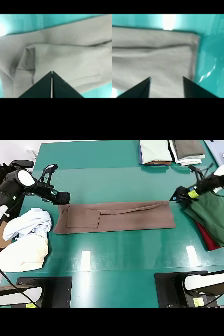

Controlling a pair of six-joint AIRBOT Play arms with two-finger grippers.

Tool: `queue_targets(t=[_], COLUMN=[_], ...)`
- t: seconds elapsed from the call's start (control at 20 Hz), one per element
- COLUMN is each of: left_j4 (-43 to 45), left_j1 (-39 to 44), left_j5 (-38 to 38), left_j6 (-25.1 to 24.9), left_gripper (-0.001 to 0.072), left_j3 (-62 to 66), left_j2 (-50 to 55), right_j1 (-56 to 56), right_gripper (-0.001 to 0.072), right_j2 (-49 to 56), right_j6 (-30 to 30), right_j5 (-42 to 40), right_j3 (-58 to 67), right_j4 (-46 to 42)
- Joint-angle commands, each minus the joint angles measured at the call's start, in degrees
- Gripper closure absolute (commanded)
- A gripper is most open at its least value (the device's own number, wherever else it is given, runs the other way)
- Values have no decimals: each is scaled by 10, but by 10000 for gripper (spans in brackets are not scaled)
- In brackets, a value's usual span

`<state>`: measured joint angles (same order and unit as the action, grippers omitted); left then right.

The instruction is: Fold the shirts.

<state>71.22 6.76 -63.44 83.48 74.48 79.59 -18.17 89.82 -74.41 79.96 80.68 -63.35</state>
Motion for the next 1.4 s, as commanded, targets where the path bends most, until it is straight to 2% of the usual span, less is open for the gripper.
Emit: queue_targets(t=[0.0,0.2,0.35,0.4,0.45,0.5,0.55,0.6,0.85,1.15,1.35], left_j4=[-30,-76,-75,-75,-75,-74,-74,-74,-76,-124,-163], left_j1=[0,13,50,66,80,95,109,123,205,248,252], left_j5=[-21,2,21,30,38,48,55,63,149,150,176], left_j6=[-4,-4,-4,-3,-2,4,5,6,20,19,4], left_gripper=[677,678,678,678,678,678,678,678,679,679,679], left_j3=[14,14,13,13,13,13,13,14,39,145,157], left_j2=[1,2,2,3,4,7,12,19,94,237,274], right_j1=[-73,-118,-92,-76,-59,-42,-29,-22,-2,103,170], right_gripper=[137,140,142,173,237,358,588,692,693,693,693], right_j2=[-11,13,45,54,59,61,59,53,-37,-91,-90], right_j6=[31,76,96,101,107,115,123,127,98,14,-13], right_j5=[2,-21,-37,-48,-60,-73,-79,-79,-38,-21,-14], right_j3=[-71,-156,-184,-189,-193,-192,-185,-174,-71,71,136], right_j4=[25,115,174,186,193,194,194,193,203,203,202])
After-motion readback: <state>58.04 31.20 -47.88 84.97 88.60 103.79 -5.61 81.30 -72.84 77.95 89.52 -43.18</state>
